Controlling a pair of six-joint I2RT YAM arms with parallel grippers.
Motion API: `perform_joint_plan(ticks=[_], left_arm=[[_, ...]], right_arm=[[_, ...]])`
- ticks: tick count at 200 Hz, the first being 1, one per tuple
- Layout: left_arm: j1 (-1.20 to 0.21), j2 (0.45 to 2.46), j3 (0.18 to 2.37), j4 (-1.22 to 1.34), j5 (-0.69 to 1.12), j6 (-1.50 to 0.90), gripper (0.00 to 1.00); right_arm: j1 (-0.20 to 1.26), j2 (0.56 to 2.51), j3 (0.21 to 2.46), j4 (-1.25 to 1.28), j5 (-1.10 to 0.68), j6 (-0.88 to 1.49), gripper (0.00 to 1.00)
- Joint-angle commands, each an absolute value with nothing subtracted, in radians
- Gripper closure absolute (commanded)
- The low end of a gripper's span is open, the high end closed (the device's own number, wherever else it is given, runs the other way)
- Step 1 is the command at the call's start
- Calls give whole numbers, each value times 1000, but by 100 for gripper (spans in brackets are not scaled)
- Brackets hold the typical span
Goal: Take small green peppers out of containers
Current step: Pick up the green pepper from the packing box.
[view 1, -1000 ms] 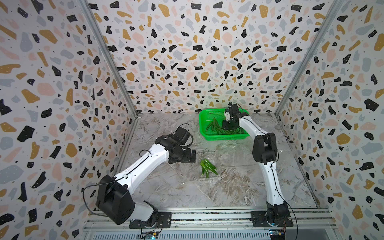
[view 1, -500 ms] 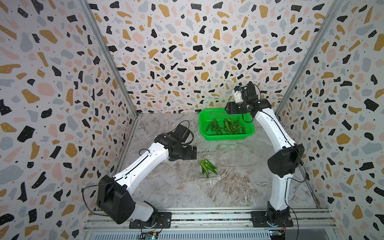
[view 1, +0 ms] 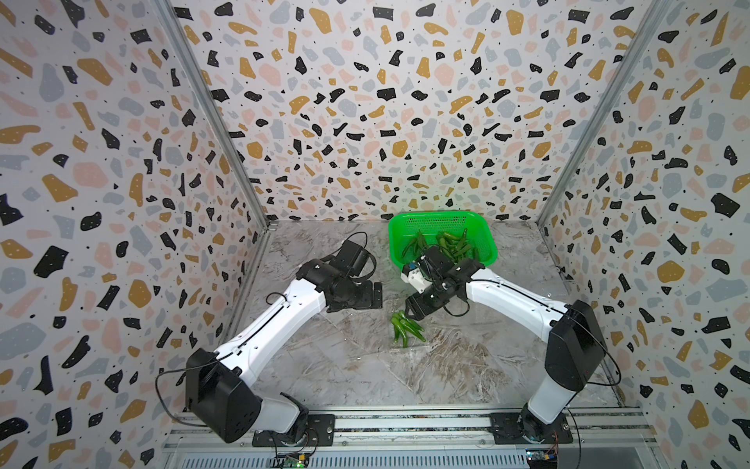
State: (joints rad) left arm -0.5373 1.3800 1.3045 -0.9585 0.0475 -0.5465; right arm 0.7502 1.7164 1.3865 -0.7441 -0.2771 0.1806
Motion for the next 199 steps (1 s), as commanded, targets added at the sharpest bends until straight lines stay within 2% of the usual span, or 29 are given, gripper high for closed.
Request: perform_joint_plan(ticks=[1,65,101,131,146,170,199], left_arm=[[-523,1327,1311,-1011,-6,-552,1],[-515,1297,1246,-1006,12,-575,1],[-515,1307,1235,-994,24,-573,1],[-515,1317,1235,-988,34,-571,1],[-516,1319,1239,-988,34,-568,1],[-514,1324,1245,-988,34,-566,1],[-514,1323,1247,-986,32,-566,1]], right_arm=[[787,1705,1348,-651,-295,190,34],[823,1843,1289,-537,-295,158,46],[827,1886,1297,-541,-277,146,49],[829,1885,1289,-536,-268,148,71],[829,1871,1290,-538,-264,152,79],[830,1829,1309,-566,-262,159,85],[825,1749,1350,-624,-262,176,86]])
